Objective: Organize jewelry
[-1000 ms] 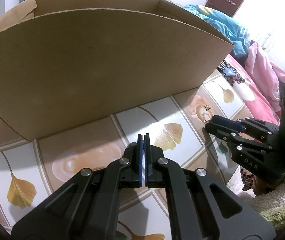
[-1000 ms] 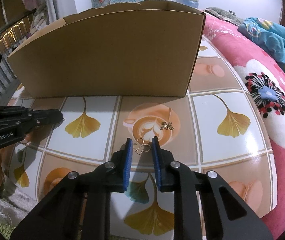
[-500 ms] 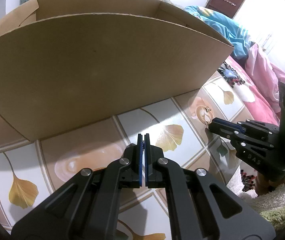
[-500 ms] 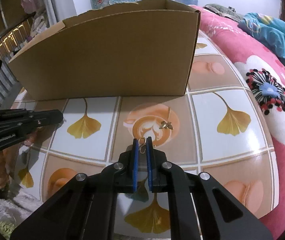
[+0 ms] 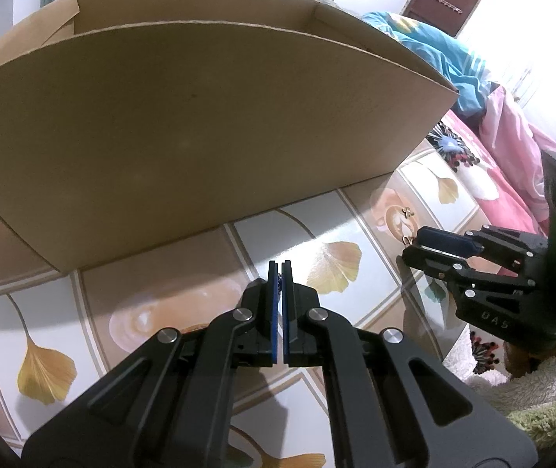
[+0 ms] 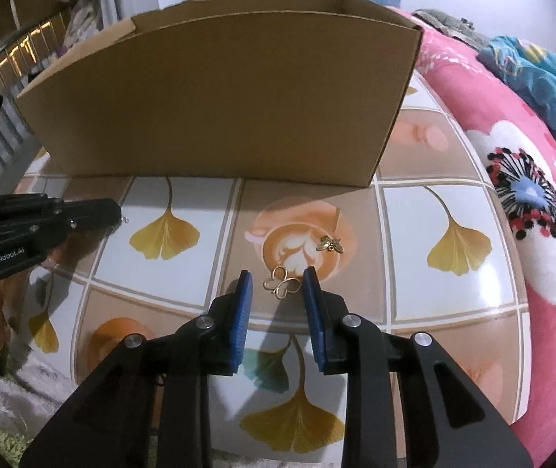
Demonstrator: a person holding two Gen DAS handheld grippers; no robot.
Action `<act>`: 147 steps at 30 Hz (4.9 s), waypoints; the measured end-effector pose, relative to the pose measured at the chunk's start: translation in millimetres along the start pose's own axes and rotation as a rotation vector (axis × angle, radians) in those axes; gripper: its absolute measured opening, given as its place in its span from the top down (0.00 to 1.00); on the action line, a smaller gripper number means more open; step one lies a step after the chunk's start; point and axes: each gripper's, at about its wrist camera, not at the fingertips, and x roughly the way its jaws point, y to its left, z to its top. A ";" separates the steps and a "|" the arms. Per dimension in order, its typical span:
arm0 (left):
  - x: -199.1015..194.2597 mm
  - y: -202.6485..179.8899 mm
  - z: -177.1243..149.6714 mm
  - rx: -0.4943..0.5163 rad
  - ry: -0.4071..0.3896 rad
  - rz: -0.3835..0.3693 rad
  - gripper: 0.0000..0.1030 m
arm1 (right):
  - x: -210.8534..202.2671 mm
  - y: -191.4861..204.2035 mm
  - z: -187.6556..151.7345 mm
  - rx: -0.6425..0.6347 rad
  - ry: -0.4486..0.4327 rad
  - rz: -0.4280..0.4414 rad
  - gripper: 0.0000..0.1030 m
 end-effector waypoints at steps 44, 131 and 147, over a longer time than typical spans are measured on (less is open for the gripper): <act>-6.5 7.9 -1.3 -0.026 -0.030 -0.016 0.99 | 3.6 -26.5 28.1 -0.039 0.126 0.100 0.75; -8.8 19.3 -2.3 -0.056 -0.037 -0.024 0.99 | 4.1 -5.2 32.9 0.030 0.138 0.013 0.84; -9.3 19.3 -2.3 -0.057 -0.037 -0.023 0.99 | -4.2 -18.9 27.4 0.009 0.123 0.022 0.94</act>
